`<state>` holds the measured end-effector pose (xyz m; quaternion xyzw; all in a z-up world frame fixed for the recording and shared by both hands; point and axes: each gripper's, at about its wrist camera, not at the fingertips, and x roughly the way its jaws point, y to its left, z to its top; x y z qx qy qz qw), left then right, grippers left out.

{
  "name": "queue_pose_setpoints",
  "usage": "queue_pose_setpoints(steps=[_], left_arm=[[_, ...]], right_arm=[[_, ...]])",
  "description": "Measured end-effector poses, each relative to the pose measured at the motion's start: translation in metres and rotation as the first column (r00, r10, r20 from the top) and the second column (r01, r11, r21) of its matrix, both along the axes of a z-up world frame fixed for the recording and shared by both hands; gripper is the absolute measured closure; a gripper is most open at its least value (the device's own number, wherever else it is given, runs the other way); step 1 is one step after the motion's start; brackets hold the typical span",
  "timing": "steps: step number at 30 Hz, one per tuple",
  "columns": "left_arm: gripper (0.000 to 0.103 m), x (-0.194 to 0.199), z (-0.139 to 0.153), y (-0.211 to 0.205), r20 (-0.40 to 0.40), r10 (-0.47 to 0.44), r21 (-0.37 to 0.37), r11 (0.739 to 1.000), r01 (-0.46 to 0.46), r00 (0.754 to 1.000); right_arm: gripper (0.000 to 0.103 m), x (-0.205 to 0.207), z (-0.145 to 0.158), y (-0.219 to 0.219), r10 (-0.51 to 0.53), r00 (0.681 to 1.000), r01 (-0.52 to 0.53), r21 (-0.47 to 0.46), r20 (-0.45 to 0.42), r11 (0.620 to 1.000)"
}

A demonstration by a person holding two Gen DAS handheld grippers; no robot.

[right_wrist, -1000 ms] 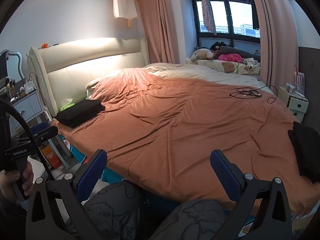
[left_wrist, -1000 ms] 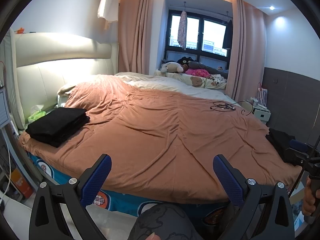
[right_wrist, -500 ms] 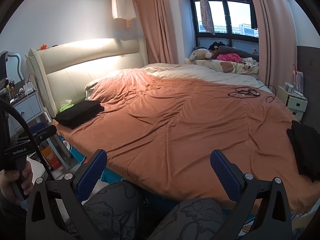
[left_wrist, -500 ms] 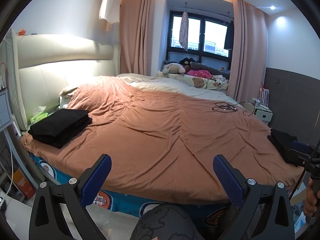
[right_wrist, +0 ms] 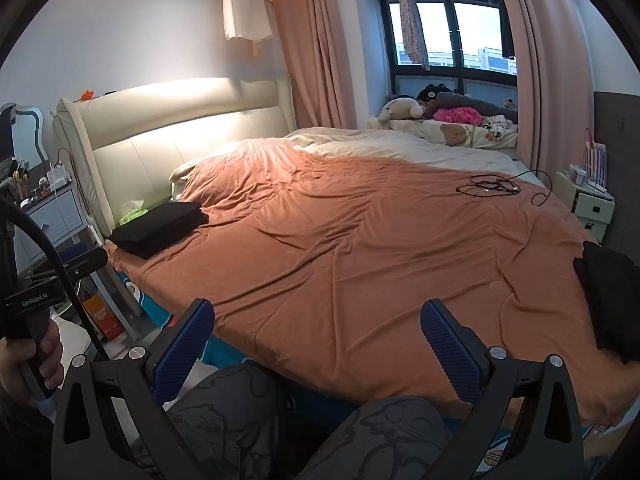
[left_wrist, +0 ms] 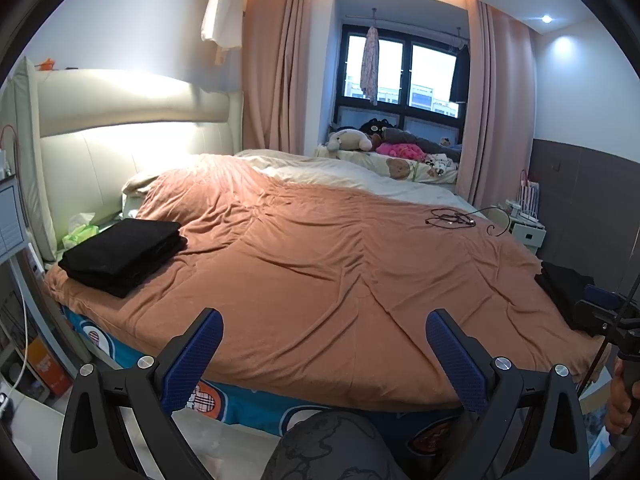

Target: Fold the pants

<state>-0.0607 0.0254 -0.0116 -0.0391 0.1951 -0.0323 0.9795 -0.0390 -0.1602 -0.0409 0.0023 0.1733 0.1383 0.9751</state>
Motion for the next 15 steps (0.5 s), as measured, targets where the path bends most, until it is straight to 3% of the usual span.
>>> queue_pose_setpoints(steps=[15], left_arm=[[0.001,-0.0007,0.0013,0.0039,-0.002,0.0,-0.014,1.0,0.0,1.0]], right_arm=[[0.0,0.0013,0.0,0.005,-0.013,1.0,0.013,0.006,-0.014,1.0]])
